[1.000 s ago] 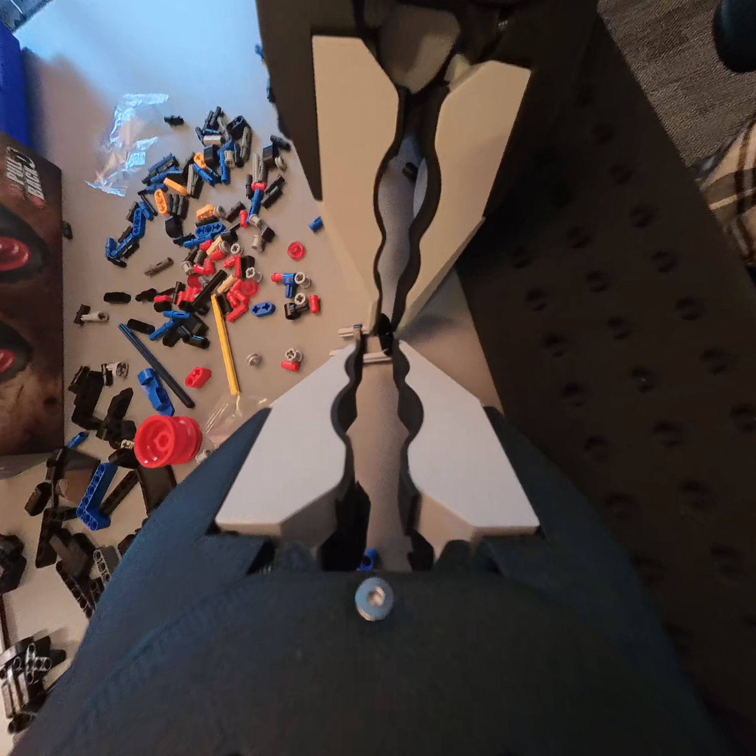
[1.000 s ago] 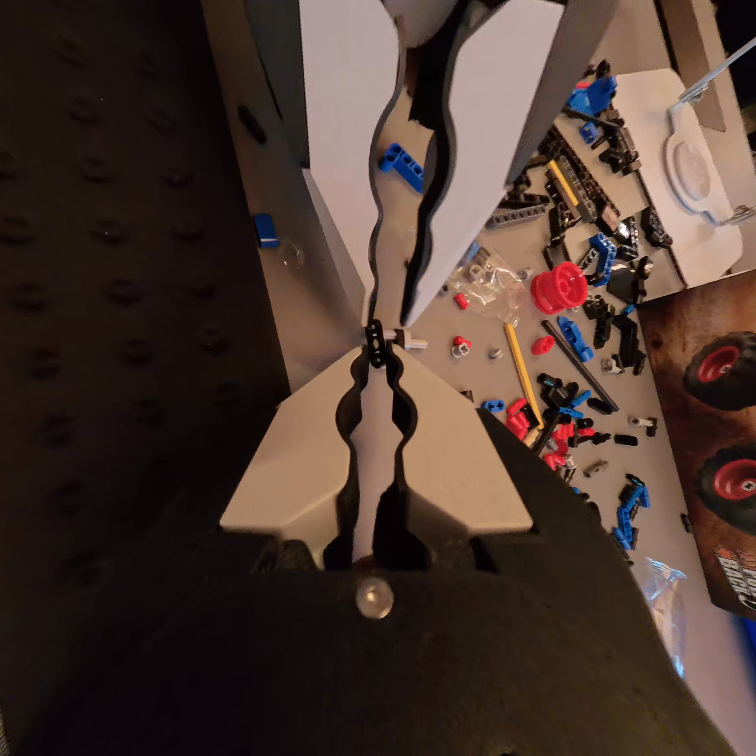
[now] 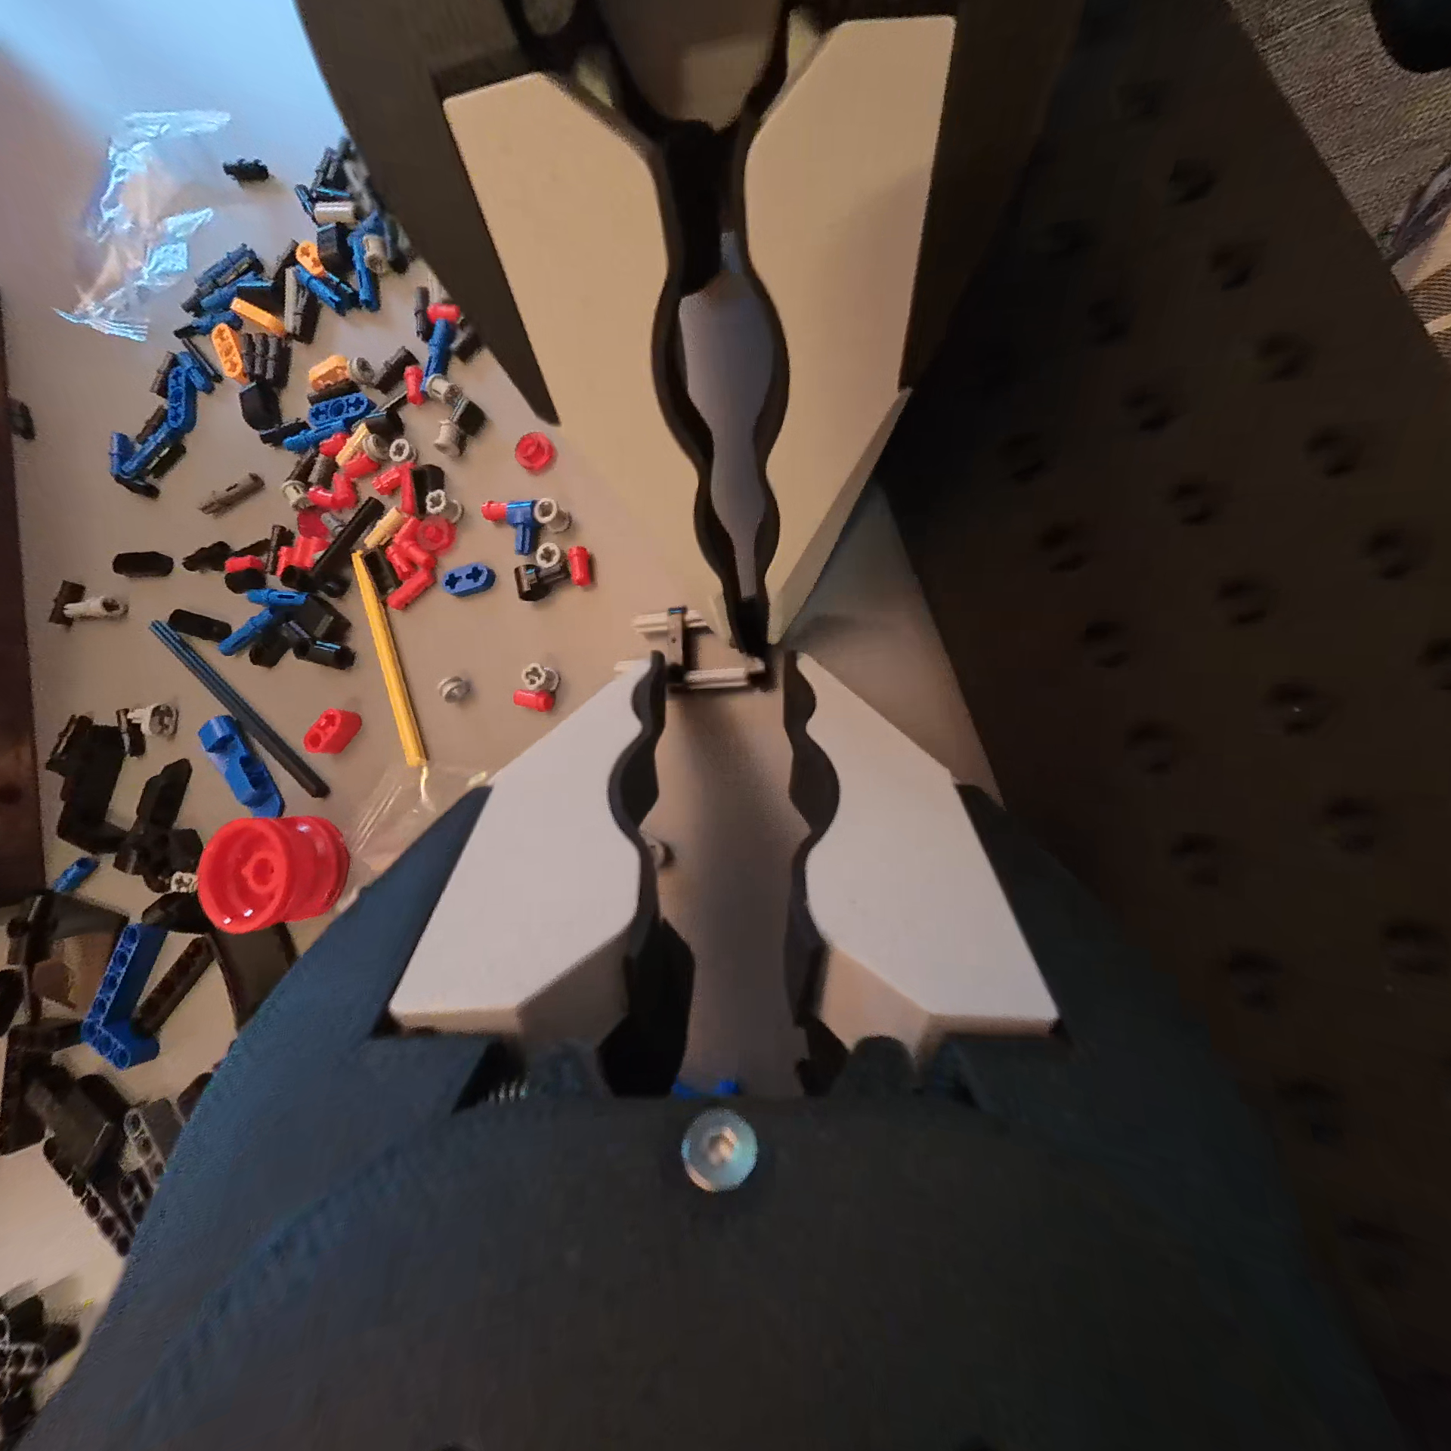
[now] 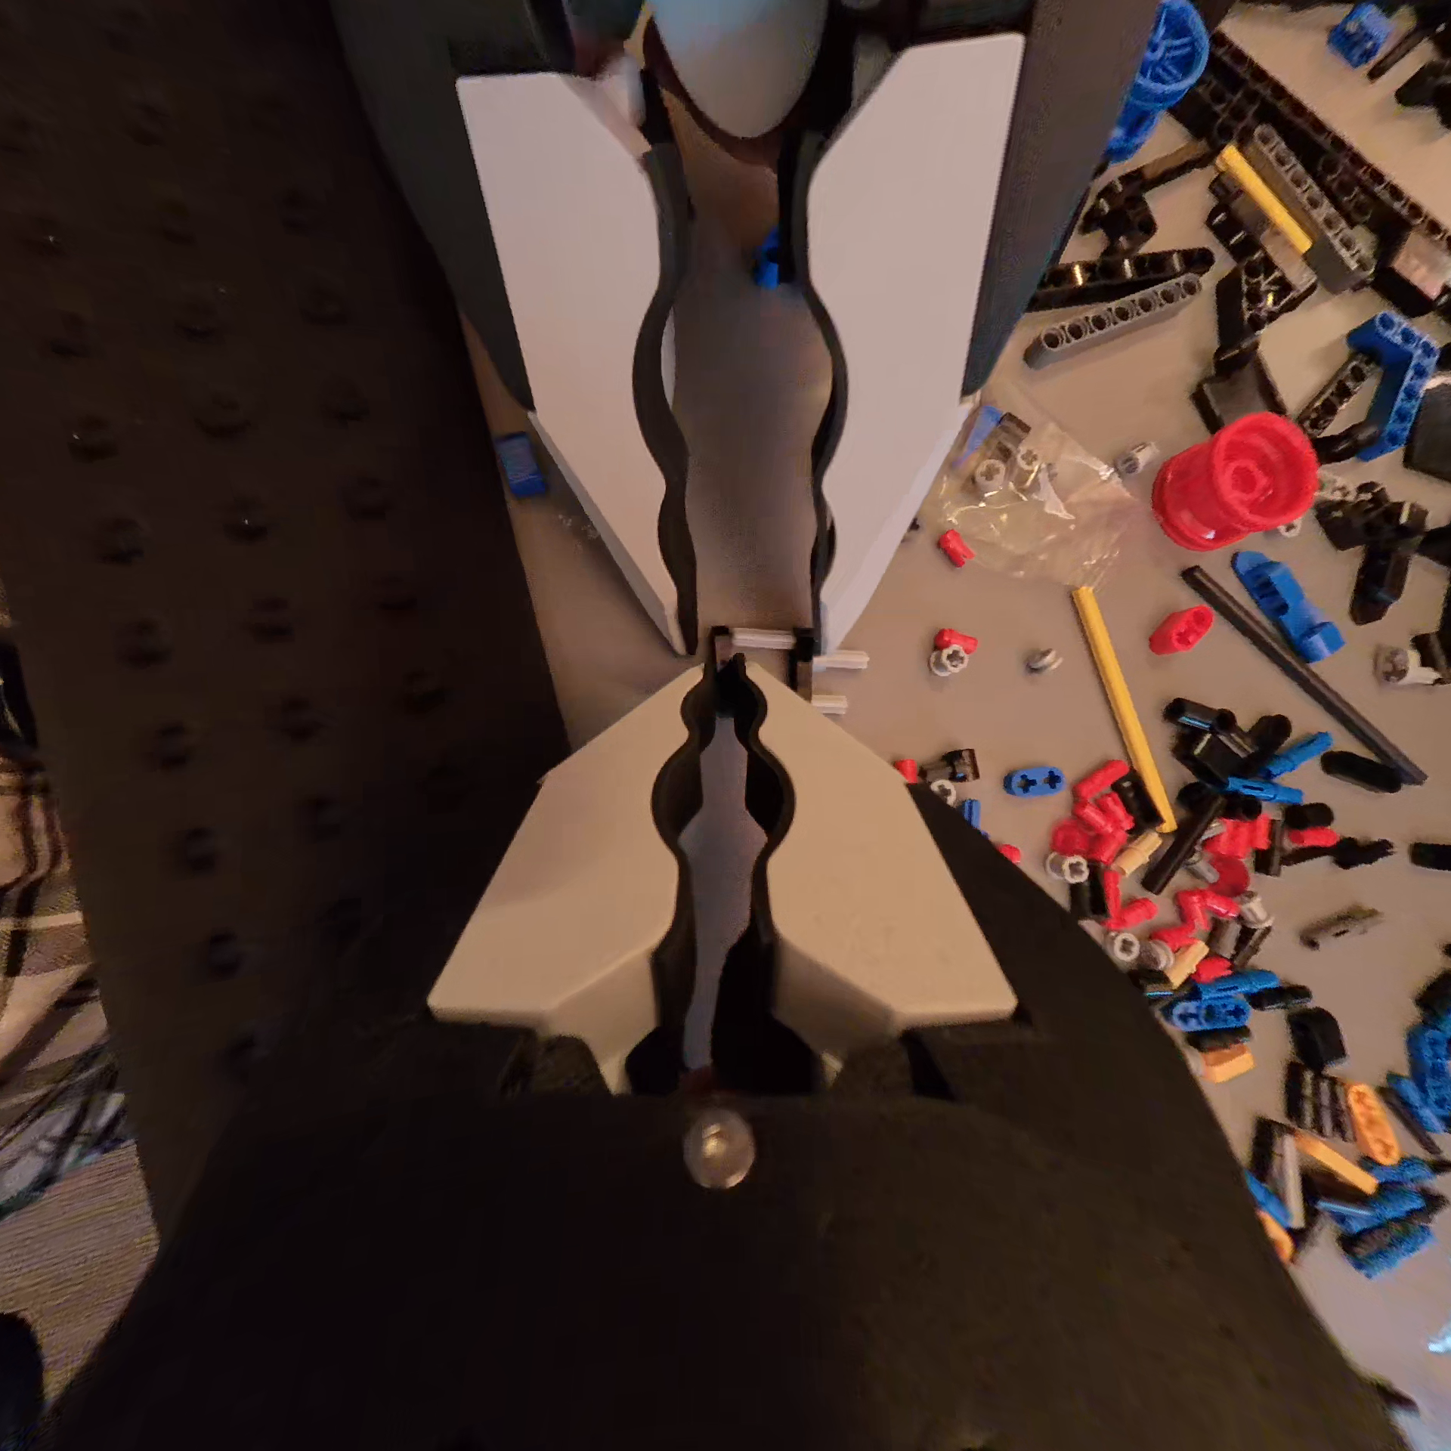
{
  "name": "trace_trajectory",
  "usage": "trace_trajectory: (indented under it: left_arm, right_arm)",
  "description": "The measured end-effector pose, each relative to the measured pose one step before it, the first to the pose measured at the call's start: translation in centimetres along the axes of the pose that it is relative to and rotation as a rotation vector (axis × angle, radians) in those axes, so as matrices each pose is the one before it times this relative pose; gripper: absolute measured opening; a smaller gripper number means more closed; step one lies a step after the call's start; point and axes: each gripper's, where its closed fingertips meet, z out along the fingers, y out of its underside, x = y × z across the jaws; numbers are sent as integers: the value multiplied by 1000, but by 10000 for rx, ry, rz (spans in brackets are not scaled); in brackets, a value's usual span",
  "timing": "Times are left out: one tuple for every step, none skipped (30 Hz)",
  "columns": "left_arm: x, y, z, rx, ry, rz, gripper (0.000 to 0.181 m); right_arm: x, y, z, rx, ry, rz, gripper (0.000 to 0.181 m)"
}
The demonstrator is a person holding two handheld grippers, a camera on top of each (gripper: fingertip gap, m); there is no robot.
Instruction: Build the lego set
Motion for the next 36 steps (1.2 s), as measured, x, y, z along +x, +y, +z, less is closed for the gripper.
trace_trajectory:
  left_arm:
    - [-167,18,36,6,-70,40,26]
    - [-156,67,-7,-39,-71,60,25]
    - [-20,29,-12,-13,17,-14,25]
    - [-6,-1,-3,25,16,-44,24]
    - [-16,12,-21,25,-18,-15,24]
    - [-17,57,-34,7,-25,16,25]
    - [-142,76,-80,-13,-88,8,29]
    - [-179,110,-123,-27,-87,-13,32]
    - [17,49,-149,22,59,-50,33]
    - [128,27,-113,34,106,-54,32]
    - [28,49,-15,-5,-4,21,31]
    - [19,117,75,-62,-31,90,29]
    - [60,-77,85,41,-1,77,27]
    - [44,-71,91,29,16,3,25]
    - [88,-20,47,-9,73,-31,22]
    - [71,10,17,-10,43,10,20]
    - [-6,51,30,-13,-35,48,16]
    - [108,27,34,27,38,21,13]
    - [106,-8,14,25,45,-32,10]
    - [14,4,11,13,7,-36,9]
    - [-11,-8,6,17,-4,-24,9]
    - [-69,8,-25,3,-38,-19,10]
    - [-80,40,-59,-31,-42,28,12]
    - [-155,74,-106,-86,-79,70,16]
    - [-192,86,-169,-105,-70,117,20]
    - [-278,-35,-198,-28,-51,80,26]
    - [-190,-151,-134,20,62,23,32]
    - [123,-135,-11,4,240,139,37]
    - [97,-133,98,-5,163,268,40]
    - [-7,-148,193,23,90,255,41]
    - [102,-12,264,-34,190,106,44]
    - [17,-168,180,77,145,-6,43]
    - [-65,-54,141,13,42,13,39]
    - [29,-34,107,19,45,6,34]
    - [245,-25,45,46,135,6,29]
    - [38,16,-2,50,-9,-26,27]
  right_arm:
    - [21,-11,48,-8,-129,153,2]
    - [77,9,12,-32,-55,105,2]
    - [35,2,4,-28,-57,73,3]
    - [-5,0,15,-22,-80,94,2]
    - [21,-5,4,-25,-62,82,2]
    - [33,-14,12,-25,-17,12,3]
    - [26,-36,37,-6,15,-62,2]
    - [22,-31,14,1,-9,7,2]
    - [23,-24,16,19,-15,10,2]
    - [3,-37,27,51,-24,25,2]
    - [4,-43,24,76,-33,37,2]
    - [3,-24,12,73,-42,74,2]
    - [47,-25,5,63,-27,90,2]
    - [81,-21,2,49,28,53,2]
    - [68,4,2,27,33,57,2]
    - [80,-3,-1,14,51,54,2]
    - [41,-10,13,18,48,48,2]
    - [16,9,10,21,32,59,2]
    - [3,4,2,19,26,53,2]
    - [12,8,0,16,22,33,2]
    - [8,9,-12,13,6,36,2]
    - [14,8,2,13,7,31,2]
    - [-6,-1,9,8,17,11,2]
    - [1,-1,9,6,30,-1,2]
    - [-10,3,4,9,26,5,2]
    - [2,2,2,18,13,2,3]
    - [1,3,-11,22,-4,11,2]
    - [-2,1,6,17,-9,8,2]
    - [3,-3,-1,10,-12,13,2]
    - [8,2,-3,7,-6,18,2]
    - [-7,7,5,5,4,16,2]
    - [1,7,-9,6,9,13,2]
    - [5,14,-15,7,9,18,2]
    - [-2,14,-4,11,9,14,2]
    - [1,3,-9,15,4,14,2]
    - [3,4,3,14,-4,11,2]
